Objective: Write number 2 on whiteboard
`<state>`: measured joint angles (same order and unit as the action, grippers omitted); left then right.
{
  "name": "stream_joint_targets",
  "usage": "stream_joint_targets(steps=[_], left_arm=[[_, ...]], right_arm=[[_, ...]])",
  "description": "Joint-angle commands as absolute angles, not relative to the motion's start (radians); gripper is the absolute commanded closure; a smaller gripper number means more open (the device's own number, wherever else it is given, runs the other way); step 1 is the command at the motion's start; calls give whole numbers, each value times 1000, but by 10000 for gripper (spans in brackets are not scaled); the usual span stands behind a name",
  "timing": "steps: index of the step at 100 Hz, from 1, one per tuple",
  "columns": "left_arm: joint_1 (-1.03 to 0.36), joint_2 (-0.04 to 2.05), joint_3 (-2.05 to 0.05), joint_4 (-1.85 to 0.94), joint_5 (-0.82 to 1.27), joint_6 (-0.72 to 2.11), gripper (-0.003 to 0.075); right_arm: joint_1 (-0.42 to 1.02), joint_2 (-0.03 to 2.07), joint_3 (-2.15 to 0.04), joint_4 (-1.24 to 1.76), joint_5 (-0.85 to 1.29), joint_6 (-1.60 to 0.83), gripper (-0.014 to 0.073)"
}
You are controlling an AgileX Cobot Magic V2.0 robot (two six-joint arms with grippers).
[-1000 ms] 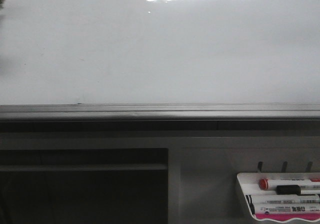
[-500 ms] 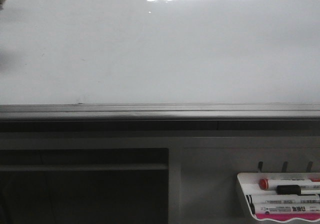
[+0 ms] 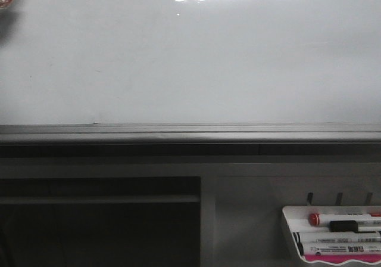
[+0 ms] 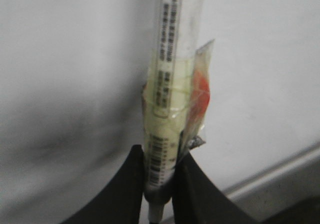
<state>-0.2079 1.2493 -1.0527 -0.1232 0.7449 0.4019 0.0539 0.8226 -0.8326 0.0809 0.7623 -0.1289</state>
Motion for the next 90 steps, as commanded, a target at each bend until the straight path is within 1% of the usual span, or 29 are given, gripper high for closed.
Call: stream_joint_targets(steps=[1, 19, 27, 34, 46, 63, 77, 90], left_arm=[[-268, 1217, -1133, -158, 834, 489, 740], [-421, 1217, -1178, -244, 1011, 701, 740], [-494, 1217, -1184, -293, 1043, 755, 740], [-561, 1217, -1185, -317, 1038, 764, 740], [-665, 1217, -1185, -322, 1028, 764, 740], [-787, 1217, -1185, -335, 1015, 764, 740], [-843, 1217, -1185, -349, 1001, 764, 740], [-854, 1217, -1185, -351, 1001, 764, 740]], right_arm=[[56, 883, -906, 249, 773, -302, 337], [56, 1002, -980, 605, 961, -676, 337], [72, 1059, -1009, 744, 1060, -853, 337], [107, 1100, -1035, 796, 1129, -954, 337], [202, 1148, -1075, 803, 1157, -1009, 337], [361, 1185, -1118, 799, 1120, -1100, 337], [469, 1197, -1146, 791, 1073, -1136, 337], [541, 1197, -1153, 791, 1047, -1187, 337]])
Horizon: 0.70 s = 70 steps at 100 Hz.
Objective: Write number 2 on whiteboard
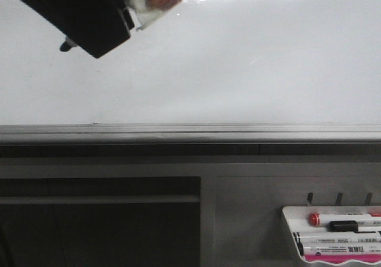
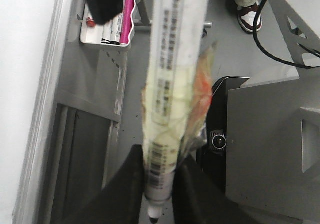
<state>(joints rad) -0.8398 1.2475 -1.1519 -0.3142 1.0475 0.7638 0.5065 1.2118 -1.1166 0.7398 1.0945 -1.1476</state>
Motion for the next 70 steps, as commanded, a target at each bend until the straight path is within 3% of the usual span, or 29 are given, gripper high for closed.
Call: stream_joint_targets(steps=[1, 70], left_arm=[[-854, 1217, -1185, -351, 1001, 764, 740], [-854, 1217, -1185, -349, 1001, 764, 740]], right_arm=[[544, 1197, -1153, 791, 1045, -1187, 337], [566, 1197, -1191, 811, 1027, -1187, 337]])
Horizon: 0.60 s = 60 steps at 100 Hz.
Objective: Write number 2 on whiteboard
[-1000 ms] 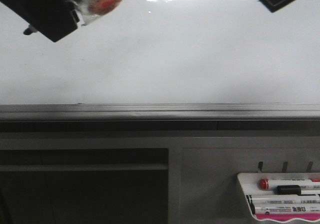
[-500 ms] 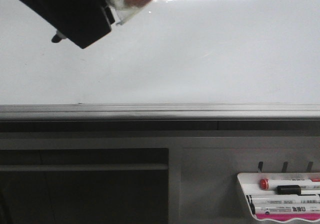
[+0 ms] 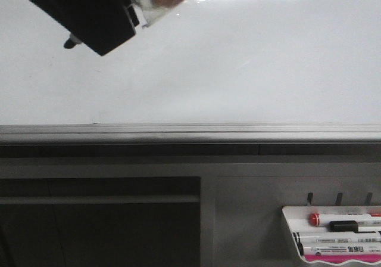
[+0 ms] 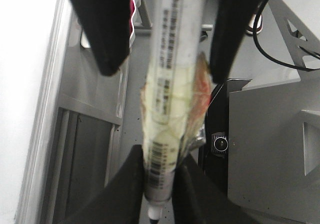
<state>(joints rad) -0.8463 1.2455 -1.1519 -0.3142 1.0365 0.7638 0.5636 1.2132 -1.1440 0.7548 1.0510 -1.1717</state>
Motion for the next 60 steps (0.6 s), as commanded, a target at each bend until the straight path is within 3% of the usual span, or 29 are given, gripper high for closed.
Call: stream_joint_targets(steps=[1, 60], left_arm=[[-854, 1217, -1185, -349, 1001, 764, 740], [-854, 1217, -1185, -344, 1001, 764, 740]], right_arm=[[566, 1197, -1193, 811, 1027, -1187, 337], [566, 1197, -1197, 781, 1059, -1187, 337]])
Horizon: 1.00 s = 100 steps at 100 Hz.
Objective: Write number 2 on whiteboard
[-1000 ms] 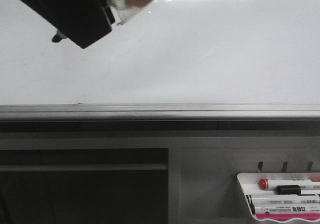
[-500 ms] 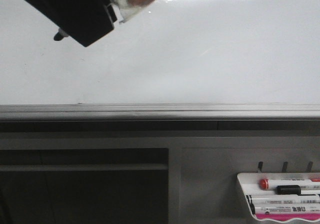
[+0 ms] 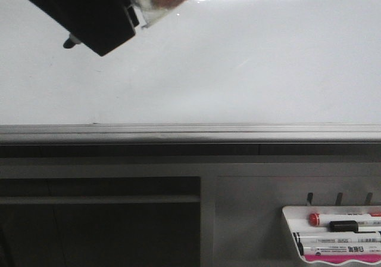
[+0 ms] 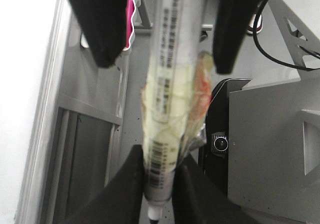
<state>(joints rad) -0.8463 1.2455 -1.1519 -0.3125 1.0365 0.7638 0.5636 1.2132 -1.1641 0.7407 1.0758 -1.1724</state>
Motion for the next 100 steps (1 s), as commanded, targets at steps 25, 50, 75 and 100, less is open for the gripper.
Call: stream_joint_targets(steps=[25, 50, 75, 100], left_arm=[[-854, 1217, -1185, -344, 1001, 764, 740], [-854, 1217, -1185, -341, 995, 764, 740], [-854, 1217, -1185, -333, 987, 760, 580], [-852, 1201, -1187, -329, 955, 754, 226]], right_arm=[[566, 1199, -1197, 781, 1074, -1187, 363], [566, 1199, -1197, 787, 1080, -1187, 662], [566, 1199, -1197, 787, 1080, -1187, 668], [564, 1199, -1197, 781, 1072, -1183, 668]])
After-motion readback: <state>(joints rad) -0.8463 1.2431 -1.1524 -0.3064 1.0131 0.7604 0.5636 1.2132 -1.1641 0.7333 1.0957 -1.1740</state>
